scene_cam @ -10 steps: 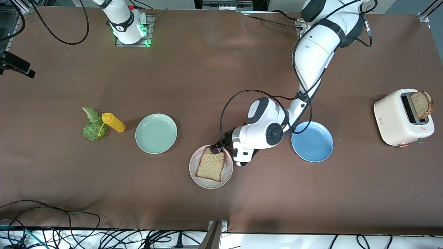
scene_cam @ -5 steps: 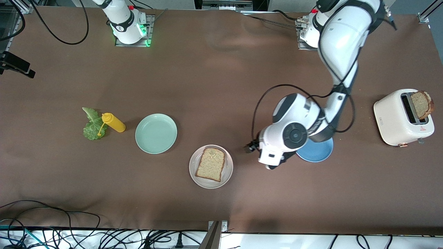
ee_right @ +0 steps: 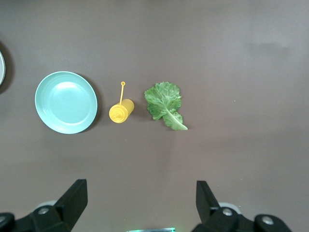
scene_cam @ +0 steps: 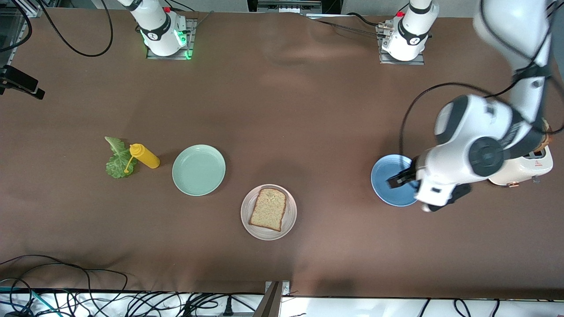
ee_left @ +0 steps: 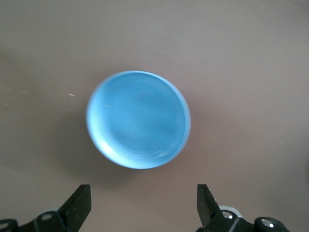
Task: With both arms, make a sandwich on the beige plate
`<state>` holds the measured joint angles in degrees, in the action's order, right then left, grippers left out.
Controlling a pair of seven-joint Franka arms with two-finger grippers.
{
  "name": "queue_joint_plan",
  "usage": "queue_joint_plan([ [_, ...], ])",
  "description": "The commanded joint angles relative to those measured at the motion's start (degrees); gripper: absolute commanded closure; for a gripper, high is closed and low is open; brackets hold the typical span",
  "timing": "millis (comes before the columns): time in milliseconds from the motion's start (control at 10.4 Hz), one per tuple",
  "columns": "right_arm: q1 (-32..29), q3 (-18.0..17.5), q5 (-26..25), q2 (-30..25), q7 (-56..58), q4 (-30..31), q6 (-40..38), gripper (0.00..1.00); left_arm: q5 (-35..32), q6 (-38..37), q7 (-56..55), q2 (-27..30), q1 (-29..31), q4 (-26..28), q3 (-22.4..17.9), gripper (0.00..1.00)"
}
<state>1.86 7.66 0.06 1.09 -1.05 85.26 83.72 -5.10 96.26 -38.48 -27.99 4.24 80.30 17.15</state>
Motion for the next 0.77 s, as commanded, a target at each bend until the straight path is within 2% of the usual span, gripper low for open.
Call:
queue_joint_plan([
  [0, 0.2, -0.3, -0.5, -0.1, 0.3, -0.7, -0.9, 0.00, -1.5, -1.7, 8.7, 7.4, 5.0, 4.7, 0.3, 0.02],
  [289, 0.1, 0.1, -0.2, -0.1, 3.0, -0.3, -1.1, 0.00, -1.6, -2.7, 16.5, 9.9, 9.6, 4.3, 0.2, 0.00],
  [675, 1.3, -1.2, -0.2, 2.7, 3.8, -0.7, -0.7, 0.00, -1.5, -2.8, 18.2, 10.9, 11.8, 4.2, 0.3, 0.00],
])
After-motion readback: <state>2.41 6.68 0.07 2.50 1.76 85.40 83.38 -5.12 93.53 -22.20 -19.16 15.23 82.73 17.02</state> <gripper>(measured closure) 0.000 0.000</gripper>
